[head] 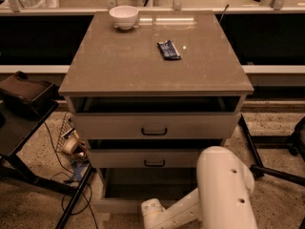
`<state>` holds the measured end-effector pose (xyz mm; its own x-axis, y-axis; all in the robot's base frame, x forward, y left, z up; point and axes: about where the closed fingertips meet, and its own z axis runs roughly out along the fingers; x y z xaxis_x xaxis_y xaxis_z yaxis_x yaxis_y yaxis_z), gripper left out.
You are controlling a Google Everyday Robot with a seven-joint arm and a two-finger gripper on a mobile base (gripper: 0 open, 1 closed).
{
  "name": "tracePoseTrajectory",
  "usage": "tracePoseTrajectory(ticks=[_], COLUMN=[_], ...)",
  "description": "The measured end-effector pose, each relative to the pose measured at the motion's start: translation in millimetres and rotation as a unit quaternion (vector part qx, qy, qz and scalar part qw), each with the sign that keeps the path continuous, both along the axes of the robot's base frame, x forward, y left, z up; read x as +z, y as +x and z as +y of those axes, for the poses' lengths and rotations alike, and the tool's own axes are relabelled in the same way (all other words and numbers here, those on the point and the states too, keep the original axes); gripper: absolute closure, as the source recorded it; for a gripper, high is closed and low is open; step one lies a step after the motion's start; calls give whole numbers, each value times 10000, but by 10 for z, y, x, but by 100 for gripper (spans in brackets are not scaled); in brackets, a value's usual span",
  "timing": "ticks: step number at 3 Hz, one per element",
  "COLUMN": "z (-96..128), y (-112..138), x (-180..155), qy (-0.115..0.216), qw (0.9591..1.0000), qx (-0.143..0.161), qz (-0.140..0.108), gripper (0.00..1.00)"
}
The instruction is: Open bottom drawer
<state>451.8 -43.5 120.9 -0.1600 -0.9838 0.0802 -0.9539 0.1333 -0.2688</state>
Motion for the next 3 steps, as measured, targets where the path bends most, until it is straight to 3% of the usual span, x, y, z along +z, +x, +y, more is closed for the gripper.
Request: tracePoseTrajectory(ticks=[1,2,3], z=[558,849,809], y=[-324,-539,-544], x=[-10,30,82], qy=[-359,-531,-530], qw=[9981,9959,9959], qx=[475,692,692], qz=[-182,-245,-246], gripper=[63,87,100])
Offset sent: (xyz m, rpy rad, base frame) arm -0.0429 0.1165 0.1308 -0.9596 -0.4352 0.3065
